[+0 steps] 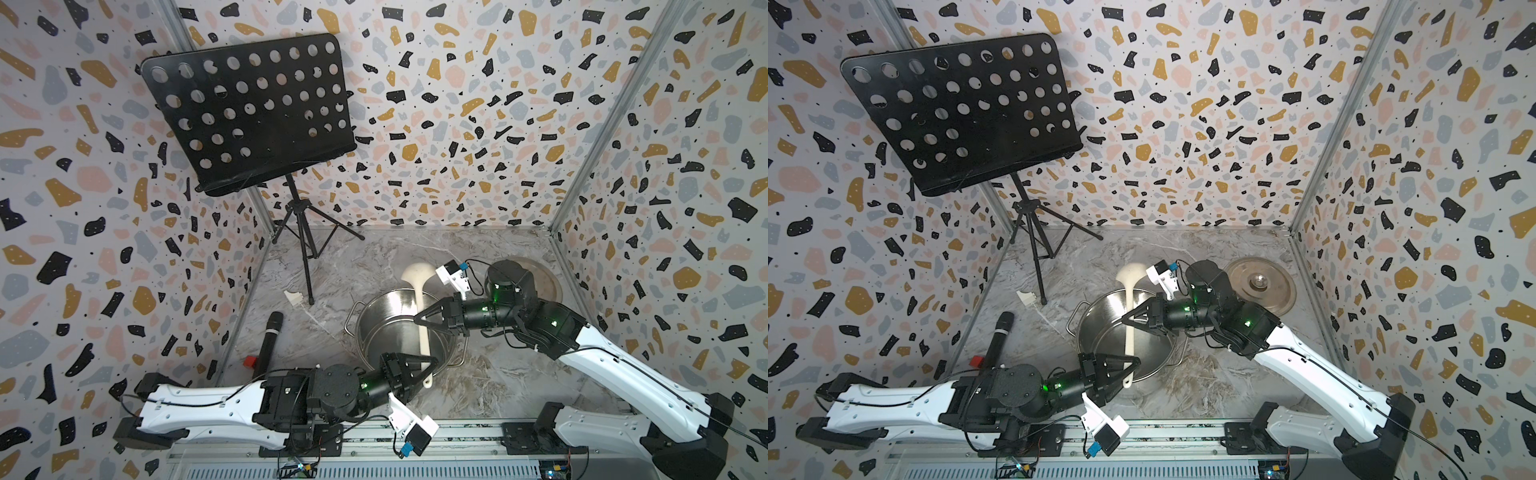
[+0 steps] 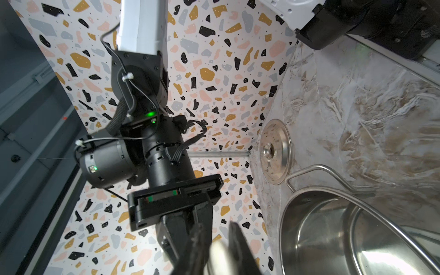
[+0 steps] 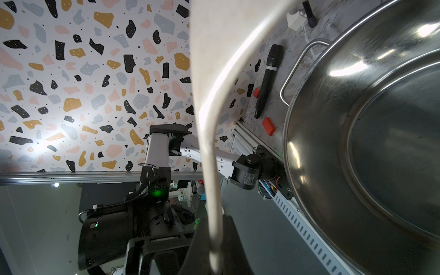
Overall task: Stir the soup with a spoon
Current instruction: Place the spoon at the center of the board.
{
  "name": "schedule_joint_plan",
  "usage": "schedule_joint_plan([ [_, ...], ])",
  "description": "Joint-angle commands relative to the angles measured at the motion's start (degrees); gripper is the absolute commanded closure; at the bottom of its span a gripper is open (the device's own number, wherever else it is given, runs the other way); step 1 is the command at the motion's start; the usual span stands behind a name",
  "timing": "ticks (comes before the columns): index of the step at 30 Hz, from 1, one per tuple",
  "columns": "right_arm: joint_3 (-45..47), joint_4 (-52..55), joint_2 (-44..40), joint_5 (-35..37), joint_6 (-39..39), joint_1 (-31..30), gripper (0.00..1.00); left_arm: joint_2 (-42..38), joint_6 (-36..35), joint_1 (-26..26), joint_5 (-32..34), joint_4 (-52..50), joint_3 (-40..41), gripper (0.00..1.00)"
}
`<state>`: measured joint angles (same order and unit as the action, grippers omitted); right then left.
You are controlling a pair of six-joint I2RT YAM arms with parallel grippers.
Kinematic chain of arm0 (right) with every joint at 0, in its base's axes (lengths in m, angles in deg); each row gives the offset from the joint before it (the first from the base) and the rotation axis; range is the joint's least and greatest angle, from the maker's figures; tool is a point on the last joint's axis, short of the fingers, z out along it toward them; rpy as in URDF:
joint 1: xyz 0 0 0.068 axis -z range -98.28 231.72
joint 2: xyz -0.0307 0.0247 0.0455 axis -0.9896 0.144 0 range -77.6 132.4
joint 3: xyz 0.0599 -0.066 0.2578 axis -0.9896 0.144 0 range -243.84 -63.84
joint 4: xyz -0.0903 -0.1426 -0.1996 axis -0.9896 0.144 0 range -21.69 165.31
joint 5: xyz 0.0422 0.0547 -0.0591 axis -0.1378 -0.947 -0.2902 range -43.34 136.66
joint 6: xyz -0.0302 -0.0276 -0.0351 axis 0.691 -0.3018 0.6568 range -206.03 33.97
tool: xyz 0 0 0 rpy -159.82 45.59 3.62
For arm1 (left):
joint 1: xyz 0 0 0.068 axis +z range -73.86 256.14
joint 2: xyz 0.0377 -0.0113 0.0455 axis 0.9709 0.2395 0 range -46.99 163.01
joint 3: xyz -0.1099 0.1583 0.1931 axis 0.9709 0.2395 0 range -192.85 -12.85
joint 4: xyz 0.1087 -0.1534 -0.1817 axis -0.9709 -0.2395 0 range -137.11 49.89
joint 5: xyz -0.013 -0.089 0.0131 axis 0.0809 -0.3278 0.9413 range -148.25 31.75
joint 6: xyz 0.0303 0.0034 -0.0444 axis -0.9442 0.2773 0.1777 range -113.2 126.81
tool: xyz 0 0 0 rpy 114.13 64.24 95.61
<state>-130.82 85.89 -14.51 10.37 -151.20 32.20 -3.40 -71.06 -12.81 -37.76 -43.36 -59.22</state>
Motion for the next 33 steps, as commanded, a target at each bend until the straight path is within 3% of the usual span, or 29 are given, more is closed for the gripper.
schedule_joint_plan([
  [1,-0.8,2.7,-2.4,1.6,4.4,2.3,1.00,-1.5,9.4,-0.2,3.6,6.6,-0.6,0.50],
  [3,-1.0,4.4,-4.0,-2.2,6.3,7.9,1.00,-1.5,17.0,-0.1,7.6,7.2,-1.0,0.38],
  [6,-0.1,8.9,-6.4,-11.4,12.8,23.8,1.00,-1.5,31.6,1.0,13.7,3.9,-2.6,0.01],
  [10,4.3,13.5,-6.4,-24.7,24.6,45.4,1.00,-1.9,55.8,8.6,17.3,-7.6,-6.8,0.01],
  [12,6.9,15.7,-4.8,-24.2,31.6,52.2,1.00,-1.8,66.1,13.5,18.3,-14.9,-9.1,0.01],
  [17,11.4,18.8,4.3,-12.2,45.1,54.2,1.00,-1.0,81.7,20.9,19.5,-27.6,-15.0,0.01],
  [23,15.4,18.0,10.3,-7.3,53.2,54.4,1.00,-2.7,86.2,21.6,22.4,-32.2,-15.5,0.01],
  [33,24.8,8.2,10.0,-9.8,49.3,53.5,1.00,-3.2,86.9,23.0,25.9,-33.9,-14.8,0.01],
])
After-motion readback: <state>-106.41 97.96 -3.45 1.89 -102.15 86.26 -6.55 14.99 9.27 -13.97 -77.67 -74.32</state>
